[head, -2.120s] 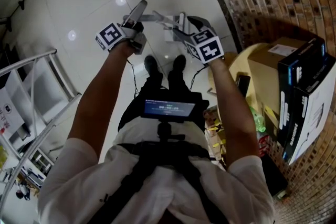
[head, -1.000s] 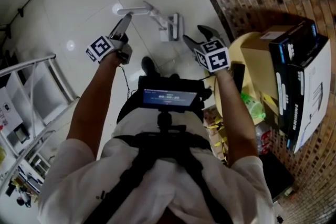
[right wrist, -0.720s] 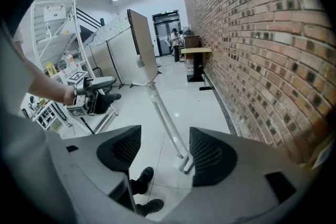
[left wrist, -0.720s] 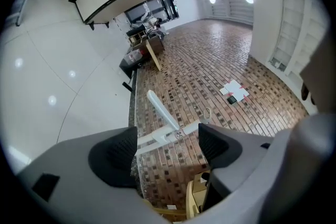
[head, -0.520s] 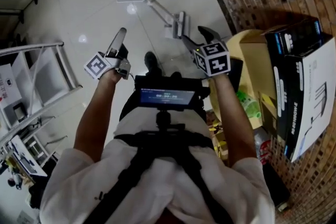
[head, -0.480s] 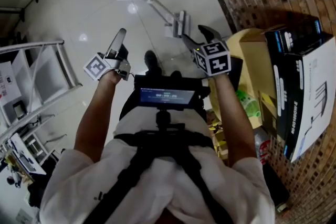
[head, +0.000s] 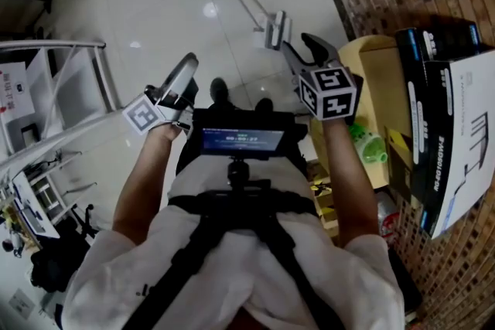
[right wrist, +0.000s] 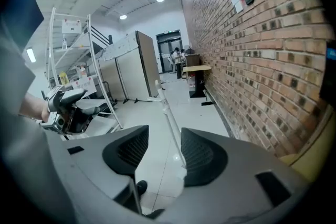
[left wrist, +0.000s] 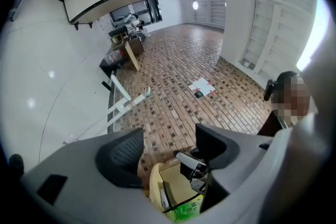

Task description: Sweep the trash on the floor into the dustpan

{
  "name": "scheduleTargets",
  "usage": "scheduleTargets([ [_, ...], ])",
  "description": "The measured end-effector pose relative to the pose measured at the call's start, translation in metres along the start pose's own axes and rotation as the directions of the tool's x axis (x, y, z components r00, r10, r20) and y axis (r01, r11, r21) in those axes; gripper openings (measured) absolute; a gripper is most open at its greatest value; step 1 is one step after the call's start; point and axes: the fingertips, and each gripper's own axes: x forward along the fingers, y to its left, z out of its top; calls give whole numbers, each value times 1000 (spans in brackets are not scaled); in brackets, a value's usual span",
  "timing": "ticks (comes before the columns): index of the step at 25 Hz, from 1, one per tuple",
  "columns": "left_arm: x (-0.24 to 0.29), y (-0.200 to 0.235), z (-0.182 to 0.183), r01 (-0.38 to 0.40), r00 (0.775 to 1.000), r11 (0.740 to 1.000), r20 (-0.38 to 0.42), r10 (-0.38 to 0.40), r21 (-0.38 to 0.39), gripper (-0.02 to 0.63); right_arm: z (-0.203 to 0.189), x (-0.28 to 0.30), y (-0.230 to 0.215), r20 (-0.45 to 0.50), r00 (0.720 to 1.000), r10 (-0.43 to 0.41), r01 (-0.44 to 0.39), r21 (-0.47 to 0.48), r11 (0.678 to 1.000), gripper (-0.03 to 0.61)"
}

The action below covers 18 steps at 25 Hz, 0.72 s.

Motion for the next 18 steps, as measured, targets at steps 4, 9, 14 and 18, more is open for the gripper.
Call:
scheduleTargets([
  [4, -10, -19, 3, 67, 996, 997, -53, -66, 29, 260, 5, -24, 10, 33, 999, -44, 42, 46, 998, 158],
  [9, -19, -48, 7, 202, 970, 979, -145, -196, 30, 149, 10, -52, 26, 82, 990, -114, 102, 136, 985, 89],
  [14, -28, -71, 12, 299, 932, 949, -243, -268, 101, 88, -4, -61, 49, 49, 987, -156, 145, 176, 974, 37],
  [18, -37, -67, 22, 291, 932, 944, -268, -243, 157, 34, -8, -61, 64, 28, 984, -177, 169, 173, 970, 10],
])
